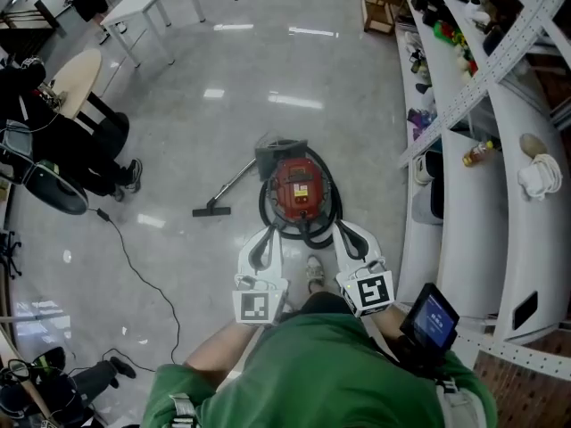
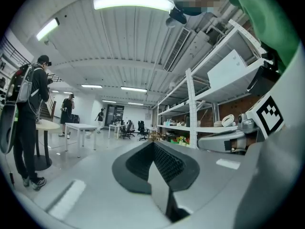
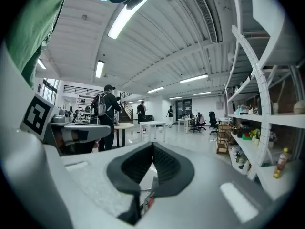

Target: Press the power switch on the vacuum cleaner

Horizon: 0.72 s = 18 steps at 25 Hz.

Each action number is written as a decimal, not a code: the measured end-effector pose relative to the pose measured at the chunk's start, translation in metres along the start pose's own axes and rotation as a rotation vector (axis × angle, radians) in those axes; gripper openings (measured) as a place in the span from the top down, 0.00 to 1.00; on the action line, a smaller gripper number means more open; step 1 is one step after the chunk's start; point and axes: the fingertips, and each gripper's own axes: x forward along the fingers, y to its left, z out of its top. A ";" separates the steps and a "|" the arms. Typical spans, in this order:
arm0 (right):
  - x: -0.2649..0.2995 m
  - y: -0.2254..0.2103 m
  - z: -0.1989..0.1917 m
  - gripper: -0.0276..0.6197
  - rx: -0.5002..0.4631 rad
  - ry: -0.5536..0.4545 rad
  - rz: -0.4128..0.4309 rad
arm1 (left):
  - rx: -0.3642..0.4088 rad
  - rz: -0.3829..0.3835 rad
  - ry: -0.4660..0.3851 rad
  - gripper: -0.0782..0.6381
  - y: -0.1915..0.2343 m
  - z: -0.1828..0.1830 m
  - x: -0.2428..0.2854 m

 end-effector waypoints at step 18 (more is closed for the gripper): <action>-0.109 0.100 0.027 0.95 -0.006 -0.004 -0.089 | -0.041 -0.126 -0.036 0.88 -0.028 0.036 -0.123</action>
